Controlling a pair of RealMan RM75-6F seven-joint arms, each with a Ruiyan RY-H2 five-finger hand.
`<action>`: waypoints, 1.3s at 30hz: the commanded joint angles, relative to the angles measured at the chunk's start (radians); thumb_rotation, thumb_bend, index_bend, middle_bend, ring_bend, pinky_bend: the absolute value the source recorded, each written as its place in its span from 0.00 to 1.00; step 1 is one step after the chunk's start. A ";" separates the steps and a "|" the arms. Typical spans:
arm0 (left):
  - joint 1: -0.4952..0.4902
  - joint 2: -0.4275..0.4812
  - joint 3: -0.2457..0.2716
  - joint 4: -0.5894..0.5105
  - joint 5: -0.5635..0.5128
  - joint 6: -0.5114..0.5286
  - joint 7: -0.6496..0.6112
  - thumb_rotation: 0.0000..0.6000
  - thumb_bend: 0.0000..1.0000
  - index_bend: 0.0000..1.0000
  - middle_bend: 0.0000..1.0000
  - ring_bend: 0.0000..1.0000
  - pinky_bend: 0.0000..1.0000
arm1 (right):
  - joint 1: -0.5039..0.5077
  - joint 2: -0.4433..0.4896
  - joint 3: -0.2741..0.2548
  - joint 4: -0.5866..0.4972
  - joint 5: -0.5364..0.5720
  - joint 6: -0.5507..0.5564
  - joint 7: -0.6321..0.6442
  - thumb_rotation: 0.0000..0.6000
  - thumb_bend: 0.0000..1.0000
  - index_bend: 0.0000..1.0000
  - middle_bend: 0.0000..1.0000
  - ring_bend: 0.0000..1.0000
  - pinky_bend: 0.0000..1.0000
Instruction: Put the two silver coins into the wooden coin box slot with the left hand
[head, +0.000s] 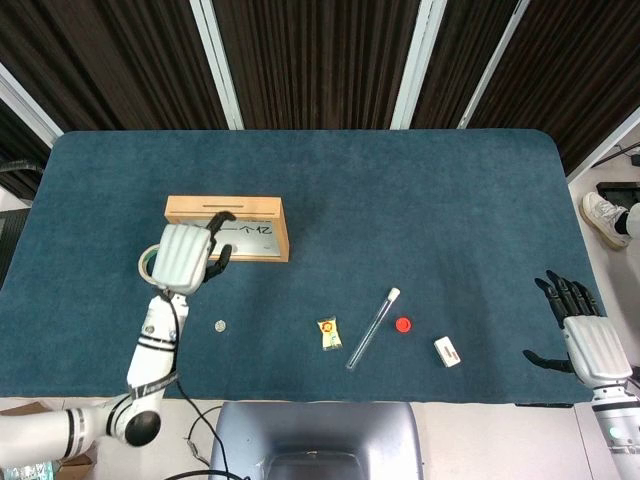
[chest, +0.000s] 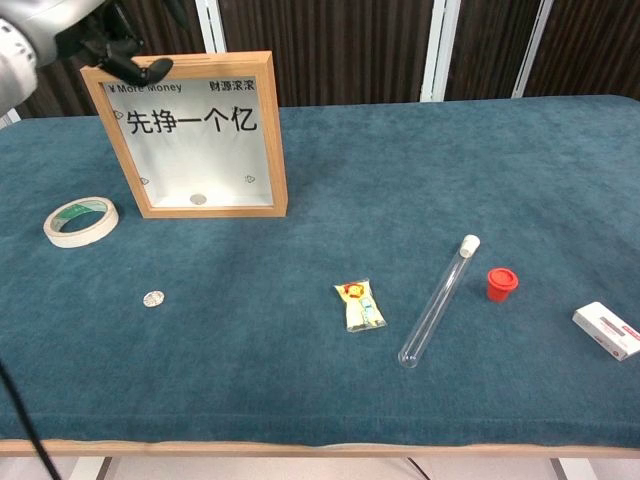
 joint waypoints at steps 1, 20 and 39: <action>0.115 0.062 0.132 -0.100 0.129 0.053 -0.119 1.00 0.39 0.37 1.00 1.00 1.00 | -0.005 -0.002 -0.007 -0.005 -0.016 0.011 -0.008 1.00 0.12 0.00 0.00 0.00 0.00; 0.320 -0.270 0.325 0.409 0.283 0.006 -0.405 1.00 0.39 0.40 1.00 1.00 1.00 | -0.020 0.010 -0.027 -0.008 -0.055 0.037 0.009 1.00 0.12 0.00 0.00 0.00 0.00; 0.347 -0.471 0.263 0.725 0.325 0.001 -0.234 1.00 0.46 0.39 1.00 1.00 1.00 | -0.022 0.018 -0.032 -0.006 -0.064 0.037 0.020 1.00 0.12 0.00 0.00 0.00 0.00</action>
